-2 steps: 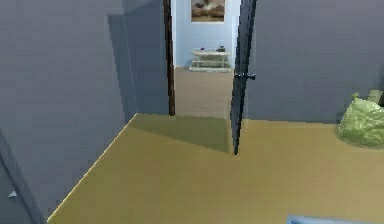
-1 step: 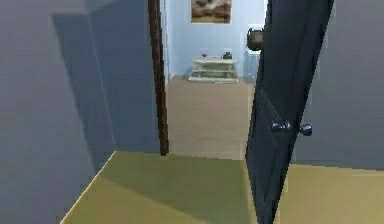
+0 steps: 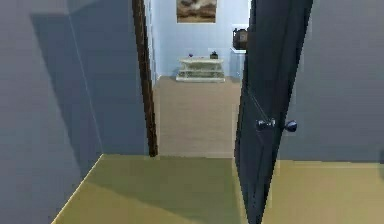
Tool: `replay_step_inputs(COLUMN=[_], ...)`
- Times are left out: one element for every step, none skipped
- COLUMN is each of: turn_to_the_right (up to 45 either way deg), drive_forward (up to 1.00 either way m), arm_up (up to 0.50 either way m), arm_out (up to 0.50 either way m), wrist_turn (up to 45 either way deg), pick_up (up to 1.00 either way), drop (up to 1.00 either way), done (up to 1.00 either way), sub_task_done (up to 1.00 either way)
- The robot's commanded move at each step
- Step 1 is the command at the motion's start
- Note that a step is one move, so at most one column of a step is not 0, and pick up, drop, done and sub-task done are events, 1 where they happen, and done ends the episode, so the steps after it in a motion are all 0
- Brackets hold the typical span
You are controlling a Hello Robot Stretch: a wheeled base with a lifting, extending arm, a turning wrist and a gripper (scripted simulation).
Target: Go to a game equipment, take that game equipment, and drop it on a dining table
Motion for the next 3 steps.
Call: replay_step_inputs(turn_to_the_right=[0.0, -3.0, 0.0], drive_forward=[0.85, 0.00, 1.00], arm_up=[0.00, 0.00, 0.00], arm_out=[0.00, 0.00, 0.00], wrist_turn=[0.0, 0.0, 0.0], pick_up=[0.00, 0.00, 0.00], drop=[0.00, 0.00, 0.00], done=[0.00, 0.00, 0.00], sub_task_done=[0.00, 0.00, 0.00])
